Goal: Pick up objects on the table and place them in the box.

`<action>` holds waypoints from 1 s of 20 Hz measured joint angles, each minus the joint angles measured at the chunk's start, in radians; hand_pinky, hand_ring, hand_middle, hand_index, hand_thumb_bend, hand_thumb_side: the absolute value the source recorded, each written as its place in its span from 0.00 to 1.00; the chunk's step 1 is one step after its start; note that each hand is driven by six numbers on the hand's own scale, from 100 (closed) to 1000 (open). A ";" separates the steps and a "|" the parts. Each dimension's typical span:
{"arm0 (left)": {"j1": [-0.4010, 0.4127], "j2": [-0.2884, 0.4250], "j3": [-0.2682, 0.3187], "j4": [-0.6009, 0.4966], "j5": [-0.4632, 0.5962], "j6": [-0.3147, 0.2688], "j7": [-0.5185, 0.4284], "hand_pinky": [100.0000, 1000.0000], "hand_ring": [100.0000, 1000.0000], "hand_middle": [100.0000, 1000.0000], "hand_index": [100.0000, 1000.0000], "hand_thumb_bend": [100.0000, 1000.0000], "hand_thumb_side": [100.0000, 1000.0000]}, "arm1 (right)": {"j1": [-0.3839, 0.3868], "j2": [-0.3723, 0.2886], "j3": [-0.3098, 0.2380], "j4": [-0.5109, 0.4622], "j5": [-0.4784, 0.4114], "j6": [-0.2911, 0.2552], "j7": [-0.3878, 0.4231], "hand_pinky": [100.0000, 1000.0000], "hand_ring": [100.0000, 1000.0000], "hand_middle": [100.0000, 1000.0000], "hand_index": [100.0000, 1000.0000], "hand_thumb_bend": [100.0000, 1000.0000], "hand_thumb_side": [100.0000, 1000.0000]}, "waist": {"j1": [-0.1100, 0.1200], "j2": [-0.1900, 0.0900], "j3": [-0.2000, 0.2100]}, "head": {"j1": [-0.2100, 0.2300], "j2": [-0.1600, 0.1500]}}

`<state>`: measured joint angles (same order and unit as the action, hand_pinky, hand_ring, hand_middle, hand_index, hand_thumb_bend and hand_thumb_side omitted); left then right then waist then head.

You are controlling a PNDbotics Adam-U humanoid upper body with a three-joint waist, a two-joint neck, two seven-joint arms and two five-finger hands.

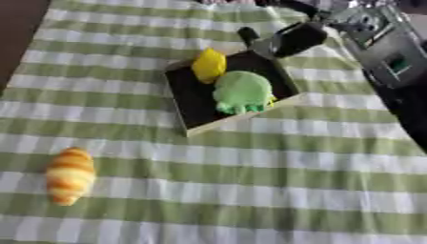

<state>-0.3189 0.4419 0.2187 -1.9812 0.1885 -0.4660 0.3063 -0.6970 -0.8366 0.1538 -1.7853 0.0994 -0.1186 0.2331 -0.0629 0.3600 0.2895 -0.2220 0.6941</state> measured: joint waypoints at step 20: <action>0.119 0.496 -0.121 0.136 -0.443 0.074 -0.266 0.81 0.83 0.76 0.90 0.12 0.13 | 0.751 -0.082 -0.385 -0.200 -0.271 -0.466 -0.566 0.92 0.79 0.71 0.82 0.00 0.20 | 0.055 -0.002 -0.144 | 0.140 0.001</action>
<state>-0.2001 0.9375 0.0981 -1.8457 -0.2548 -0.3917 0.0398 0.0536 -0.9186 -0.2313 -1.9852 -0.1714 -0.5850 -0.3332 -0.0076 0.3580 0.1454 -0.0819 0.6948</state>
